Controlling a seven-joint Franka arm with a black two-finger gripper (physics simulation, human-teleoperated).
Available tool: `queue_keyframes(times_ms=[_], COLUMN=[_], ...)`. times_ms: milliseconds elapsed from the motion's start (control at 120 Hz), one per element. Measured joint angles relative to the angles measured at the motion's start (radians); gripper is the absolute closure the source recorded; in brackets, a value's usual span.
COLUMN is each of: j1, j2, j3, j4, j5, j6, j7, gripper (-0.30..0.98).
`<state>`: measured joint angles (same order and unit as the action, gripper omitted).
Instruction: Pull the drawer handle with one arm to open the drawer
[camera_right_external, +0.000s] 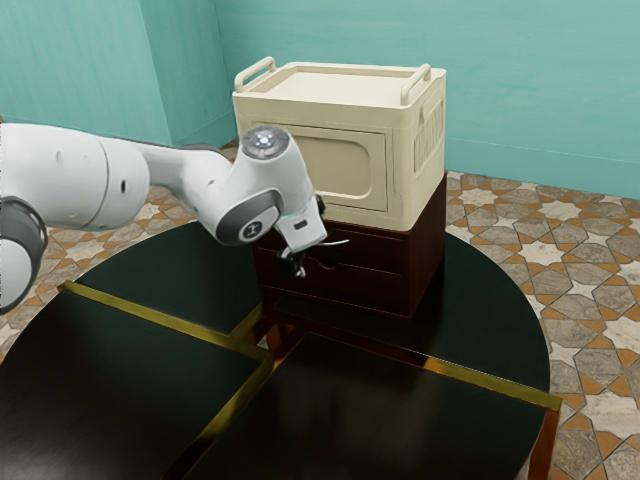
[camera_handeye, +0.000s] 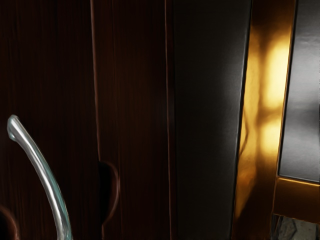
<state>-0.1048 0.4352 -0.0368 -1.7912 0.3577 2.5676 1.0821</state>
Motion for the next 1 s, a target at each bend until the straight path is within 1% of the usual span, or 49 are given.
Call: queue_keyframes(times_ms=[425,750,1000], j1=[0.003,0.013,0.028], j2=[0.051,0.097,0.128], j3=[0.000,0.000,0.000], j4=[0.036,0.098,0.103], j5=[-0.001,-0.001,-0.002], j6=[0.000,0.000,0.003], j7=[0.002,0.003,0.004], gripper=[0.00,0.00,0.00])
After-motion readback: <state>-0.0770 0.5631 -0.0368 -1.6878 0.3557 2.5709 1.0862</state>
